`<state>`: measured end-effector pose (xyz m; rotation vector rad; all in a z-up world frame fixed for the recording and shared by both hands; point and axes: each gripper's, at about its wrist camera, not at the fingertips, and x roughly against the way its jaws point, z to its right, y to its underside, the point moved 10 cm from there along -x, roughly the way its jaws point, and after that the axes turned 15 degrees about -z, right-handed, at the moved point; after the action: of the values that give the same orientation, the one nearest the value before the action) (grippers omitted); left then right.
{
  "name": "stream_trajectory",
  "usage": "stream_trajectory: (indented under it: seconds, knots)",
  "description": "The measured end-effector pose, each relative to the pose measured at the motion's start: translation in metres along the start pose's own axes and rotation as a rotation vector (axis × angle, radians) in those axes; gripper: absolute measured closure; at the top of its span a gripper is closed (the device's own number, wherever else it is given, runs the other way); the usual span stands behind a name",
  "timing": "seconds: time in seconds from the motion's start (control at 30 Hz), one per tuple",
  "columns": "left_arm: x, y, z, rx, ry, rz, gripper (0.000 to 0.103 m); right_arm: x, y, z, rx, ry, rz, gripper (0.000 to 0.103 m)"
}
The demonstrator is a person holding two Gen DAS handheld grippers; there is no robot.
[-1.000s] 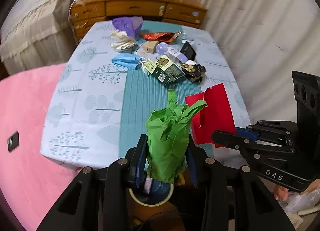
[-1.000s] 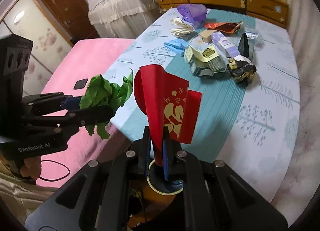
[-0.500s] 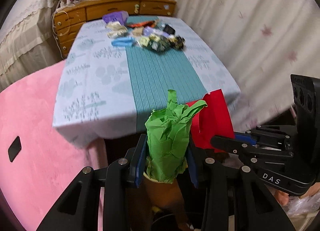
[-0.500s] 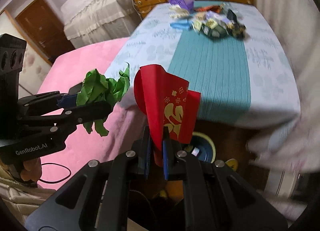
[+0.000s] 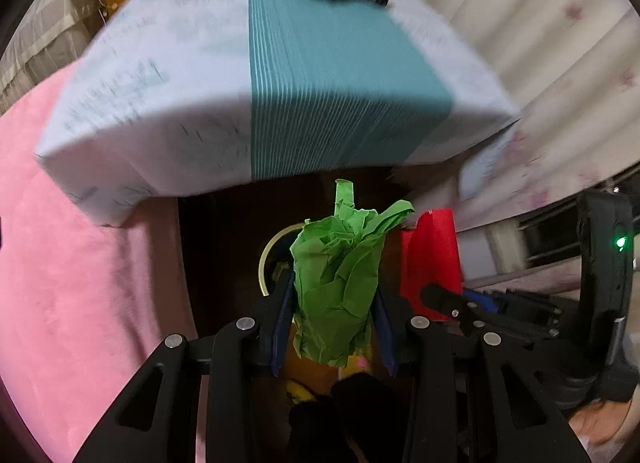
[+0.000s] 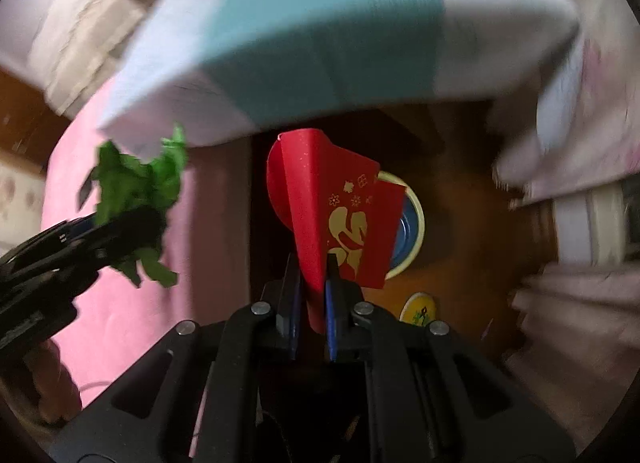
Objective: Collect trash
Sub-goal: 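Carry the green bag and red envelope over the bin and release both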
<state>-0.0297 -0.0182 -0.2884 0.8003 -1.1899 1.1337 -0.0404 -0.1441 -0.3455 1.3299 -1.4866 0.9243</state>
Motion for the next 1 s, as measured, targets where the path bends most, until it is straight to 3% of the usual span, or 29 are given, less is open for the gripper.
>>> stream_trajectory:
  seconds: [0.27, 0.57, 0.67, 0.73, 0.83, 0.9, 0.93, 1.0]
  knots:
    - [-0.159, -0.026, -0.032, 0.057, -0.064, -0.016, 0.067, -0.154, -0.017, 0.053, -0.070, -0.040, -0.063, 0.095]
    - [-0.268, -0.043, -0.068, 0.125, -0.067, -0.025, 0.066, -0.260, -0.035, 0.077, -0.082, -0.098, -0.093, 0.095]
    - [-0.289, -0.046, -0.080, 0.137, -0.061, -0.036, 0.061, -0.282, -0.037, 0.076, -0.059, -0.111, -0.094, 0.094]
    - [-0.300, -0.044, -0.085, 0.143, -0.061, -0.038, 0.045, -0.289, -0.045, 0.075, -0.050, -0.122, -0.102, 0.093]
    - [-0.310, -0.044, -0.091, 0.153, -0.044, -0.019, 0.025, -0.297, -0.050, 0.079, -0.048, -0.125, -0.109, 0.083]
    - [-0.315, -0.042, -0.094, 0.160, -0.019, -0.020, 0.019, -0.296, -0.054, 0.083, -0.035, -0.119, -0.101, 0.062]
    - [-0.317, -0.041, -0.095, 0.164, -0.015, -0.020, 0.019, -0.295, -0.056, 0.084, -0.028, -0.113, -0.098, 0.044]
    - [-0.315, -0.041, -0.100, 0.174, -0.015, -0.016, 0.019, -0.292, -0.059, 0.082, -0.013, -0.109, -0.079, 0.041]
